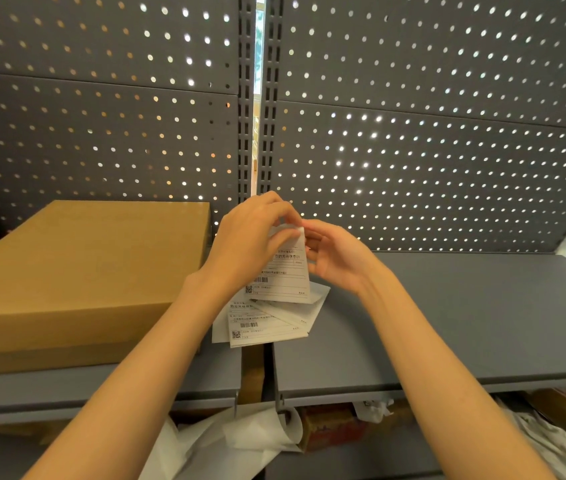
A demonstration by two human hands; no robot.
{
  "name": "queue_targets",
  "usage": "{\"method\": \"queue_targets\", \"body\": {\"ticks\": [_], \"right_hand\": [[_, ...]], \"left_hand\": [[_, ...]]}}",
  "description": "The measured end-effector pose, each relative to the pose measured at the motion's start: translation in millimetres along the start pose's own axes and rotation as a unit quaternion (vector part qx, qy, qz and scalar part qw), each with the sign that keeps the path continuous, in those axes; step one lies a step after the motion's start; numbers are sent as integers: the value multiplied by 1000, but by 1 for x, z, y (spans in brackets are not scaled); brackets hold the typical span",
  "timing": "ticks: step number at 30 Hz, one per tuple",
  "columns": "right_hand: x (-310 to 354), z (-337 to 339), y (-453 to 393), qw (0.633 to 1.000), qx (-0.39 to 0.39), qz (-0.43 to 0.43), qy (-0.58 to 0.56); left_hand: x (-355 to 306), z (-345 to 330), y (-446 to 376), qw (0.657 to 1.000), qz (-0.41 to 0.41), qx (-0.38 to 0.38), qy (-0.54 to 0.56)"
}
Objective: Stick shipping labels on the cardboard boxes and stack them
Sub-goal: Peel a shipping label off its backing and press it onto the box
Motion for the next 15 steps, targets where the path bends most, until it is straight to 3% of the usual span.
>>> {"method": "queue_targets", "body": {"ticks": [15], "right_hand": [[-2,3,-2,1000,22,10,19]], "left_hand": [[8,0,-1,999,-1,-5,44]]}}
Point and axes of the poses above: each hand's wrist, its own y-axis away from the middle knuckle, its own z-axis out of the back of the hand, x = y × z, the point moved 3 cm from there along -y, towards the middle knuckle, and after that the axes turned 15 degrees about y, right-handed, at the moved point
